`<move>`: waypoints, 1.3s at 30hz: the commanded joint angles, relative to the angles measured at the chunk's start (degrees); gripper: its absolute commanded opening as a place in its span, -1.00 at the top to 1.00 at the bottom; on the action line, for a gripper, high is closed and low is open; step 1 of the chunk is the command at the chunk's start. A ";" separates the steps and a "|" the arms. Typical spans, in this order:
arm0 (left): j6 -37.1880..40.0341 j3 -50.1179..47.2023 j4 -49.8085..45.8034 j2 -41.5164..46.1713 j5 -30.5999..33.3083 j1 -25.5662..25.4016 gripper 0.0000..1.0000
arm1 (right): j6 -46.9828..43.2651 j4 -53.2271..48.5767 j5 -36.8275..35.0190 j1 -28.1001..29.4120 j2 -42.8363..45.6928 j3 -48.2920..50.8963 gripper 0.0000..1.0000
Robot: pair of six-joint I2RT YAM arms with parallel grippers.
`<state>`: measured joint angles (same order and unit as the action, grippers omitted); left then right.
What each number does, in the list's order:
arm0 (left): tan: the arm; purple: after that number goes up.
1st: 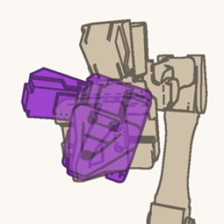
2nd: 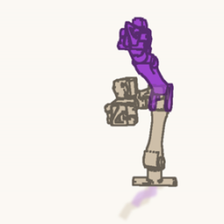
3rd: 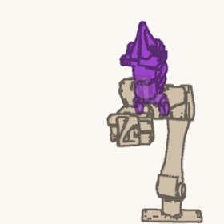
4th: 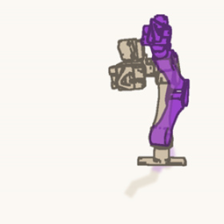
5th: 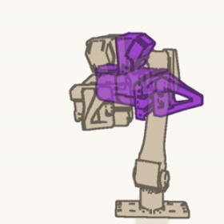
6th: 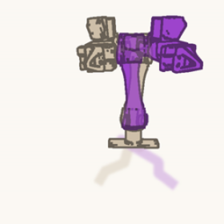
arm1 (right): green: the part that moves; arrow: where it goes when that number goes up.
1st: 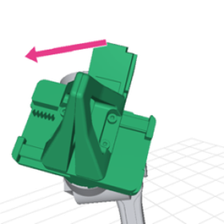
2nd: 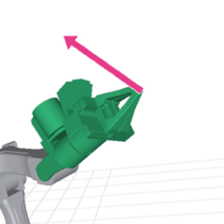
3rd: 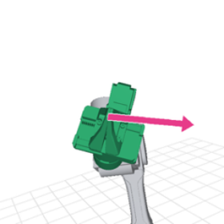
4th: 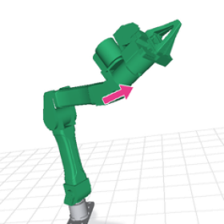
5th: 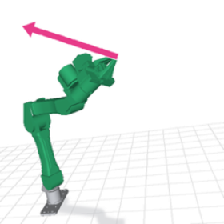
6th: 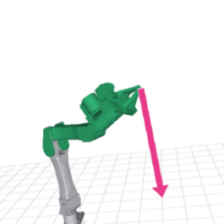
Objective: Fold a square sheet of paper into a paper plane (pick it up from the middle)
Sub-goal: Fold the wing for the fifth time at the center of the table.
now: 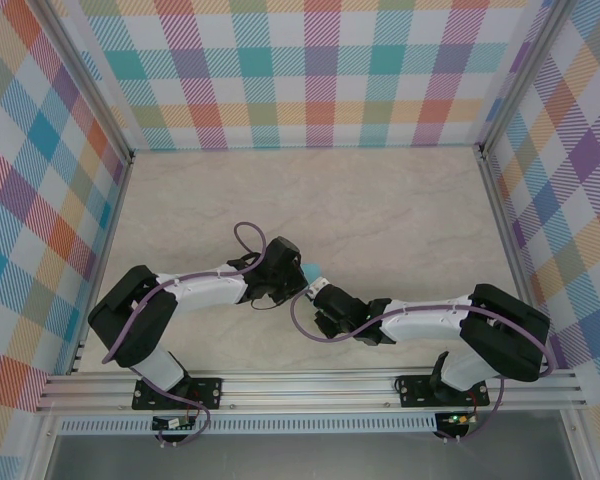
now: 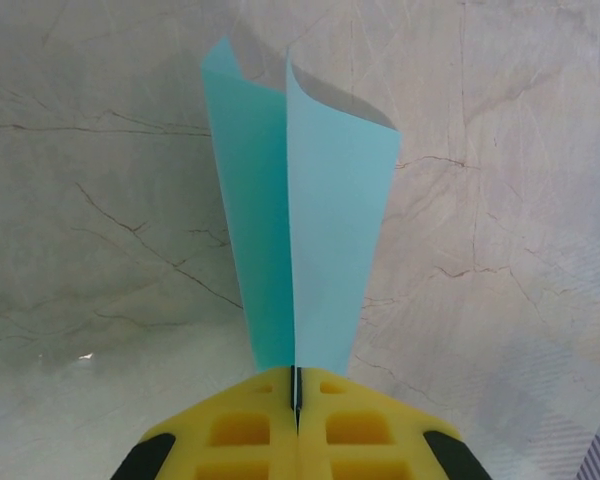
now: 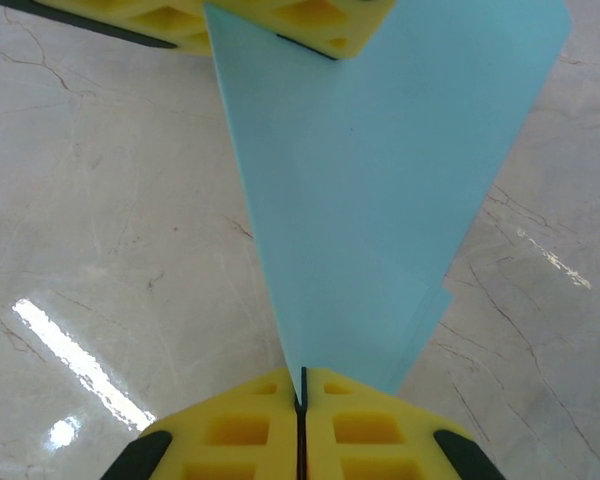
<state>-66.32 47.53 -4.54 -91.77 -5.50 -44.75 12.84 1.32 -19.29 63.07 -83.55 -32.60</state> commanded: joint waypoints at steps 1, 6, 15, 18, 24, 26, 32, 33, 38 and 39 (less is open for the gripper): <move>1.15 0.97 -2.18 1.56 0.47 0.83 0.81 | 0.96 -0.23 -0.41 0.33 -0.15 -1.05 0.89; 1.96 -0.19 -5.67 4.94 3.79 0.87 0.49 | 2.24 0.13 0.67 0.30 -0.04 -1.06 0.91; 1.64 -6.01 -14.15 16.31 11.71 0.83 0.25 | 6.53 3.27 6.36 -0.93 -0.13 -0.30 0.92; 1.61 -7.72 -14.83 19.50 12.53 0.88 0.25 | 7.89 5.29 10.18 -2.13 0.23 0.62 0.92; 2.20 -9.12 -14.43 22.51 12.54 0.76 0.25 | 9.90 7.62 16.29 -4.63 -0.06 1.58 0.92; 2.26 -9.26 -14.28 22.62 12.30 0.64 0.25 | 10.59 8.04 17.32 -5.13 -0.04 1.92 0.92; 2.48 -9.69 -11.90 21.59 11.04 0.02 0.25 | 12.65 9.29 19.81 -6.30 -0.50 2.91 0.91; 2.67 -9.57 -11.90 21.24 10.67 -0.23 0.25 | 12.96 9.31 19.97 -6.29 -0.65 3.06 0.90; 2.65 -9.24 -8.80 19.85 9.68 -0.72 0.25 | 13.59 9.32 20.56 -6.53 -1.32 3.07 0.87; 2.53 -9.22 -8.29 19.57 9.50 -0.78 0.25 | 13.76 9.30 20.73 -6.50 -1.58 2.98 0.87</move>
<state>-64.69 38.48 -15.33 -71.35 4.97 -44.97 25.17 8.91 -0.40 56.93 -83.96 -30.09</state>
